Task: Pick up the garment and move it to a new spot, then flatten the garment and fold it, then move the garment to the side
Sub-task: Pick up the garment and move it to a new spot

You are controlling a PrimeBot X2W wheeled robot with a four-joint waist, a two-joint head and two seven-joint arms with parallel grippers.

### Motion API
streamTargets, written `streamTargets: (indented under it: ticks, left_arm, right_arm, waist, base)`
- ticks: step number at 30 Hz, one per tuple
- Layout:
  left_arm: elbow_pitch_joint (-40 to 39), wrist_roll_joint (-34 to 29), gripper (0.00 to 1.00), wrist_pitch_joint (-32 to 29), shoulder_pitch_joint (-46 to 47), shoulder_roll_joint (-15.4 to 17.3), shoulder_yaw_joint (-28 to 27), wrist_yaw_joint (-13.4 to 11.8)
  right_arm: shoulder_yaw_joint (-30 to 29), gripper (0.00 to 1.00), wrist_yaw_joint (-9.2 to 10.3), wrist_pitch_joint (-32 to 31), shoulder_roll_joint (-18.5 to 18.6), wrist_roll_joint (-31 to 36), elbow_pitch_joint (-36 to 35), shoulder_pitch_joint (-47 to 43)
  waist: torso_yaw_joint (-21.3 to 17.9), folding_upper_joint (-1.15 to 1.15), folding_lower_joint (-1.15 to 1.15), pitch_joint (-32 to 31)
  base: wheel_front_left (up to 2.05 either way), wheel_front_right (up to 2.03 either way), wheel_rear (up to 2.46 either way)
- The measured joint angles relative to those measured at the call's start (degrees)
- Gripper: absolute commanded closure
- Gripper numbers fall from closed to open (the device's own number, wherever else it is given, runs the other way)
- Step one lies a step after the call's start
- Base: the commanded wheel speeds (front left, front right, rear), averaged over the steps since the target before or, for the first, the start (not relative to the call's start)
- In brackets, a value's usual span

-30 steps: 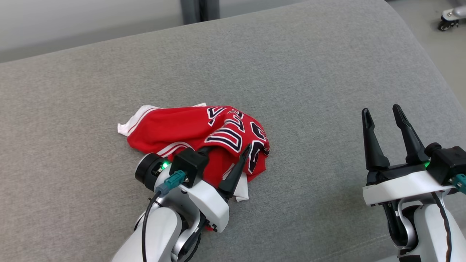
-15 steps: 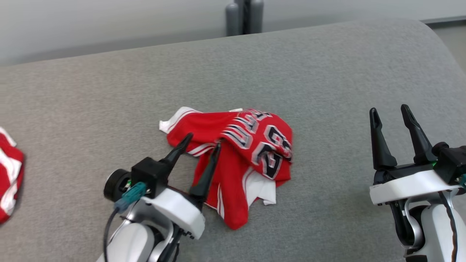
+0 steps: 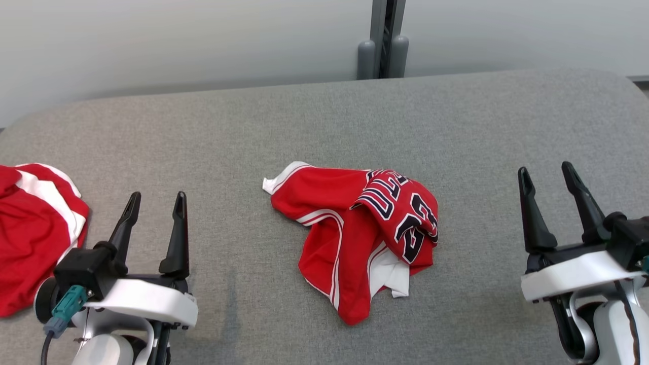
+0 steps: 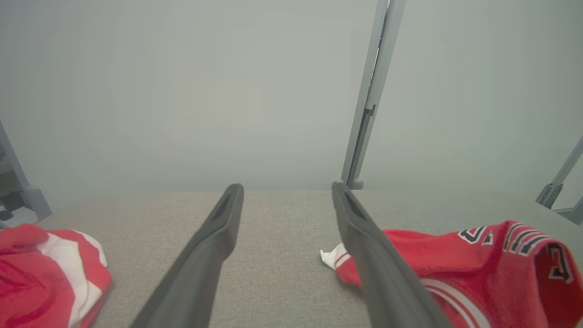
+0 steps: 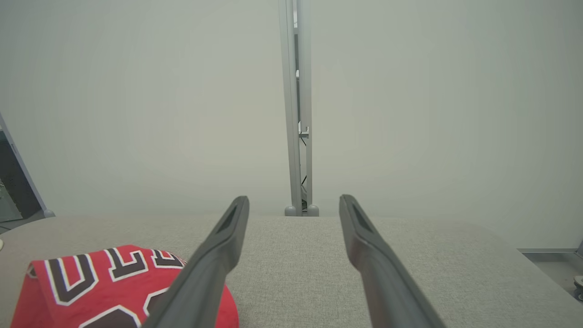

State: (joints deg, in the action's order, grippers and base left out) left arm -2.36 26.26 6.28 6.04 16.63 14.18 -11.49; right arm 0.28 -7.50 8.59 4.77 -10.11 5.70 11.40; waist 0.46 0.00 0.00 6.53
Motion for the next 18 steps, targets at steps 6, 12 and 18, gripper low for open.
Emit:
streamTargets:
  ticks: [6,12,18]
  left_arm:
    - [-0.44,-0.49,0.00,-0.14,-2.24,0.93,0.21,-0.52]
    - [0.21,-1.03,0.00,-0.19,-3.62,1.59,0.66,-0.68]
    - [0.73,-1.09,0.00,-0.12,-4.32,2.11,0.92,-0.70]
  right_arm:
    - [-0.02,0.00,0.00,-1.13,-0.03,0.42,-1.01,-3.36]
    - [-0.48,0.00,0.00,-2.30,-0.23,0.57,-2.56,-6.81]
    - [-0.81,0.00,0.00,-3.38,-0.71,0.58,-4.66,-9.52]
  waist:
    - [0.24,0.00,0.00,-2.44]
    - [0.22,0.00,0.00,-4.35]
    - [0.32,0.00,0.00,-5.20]
  base:
    - [0.00,0.00,0.00]
    - [0.00,0.00,0.00]
    - [0.00,0.00,0.00]
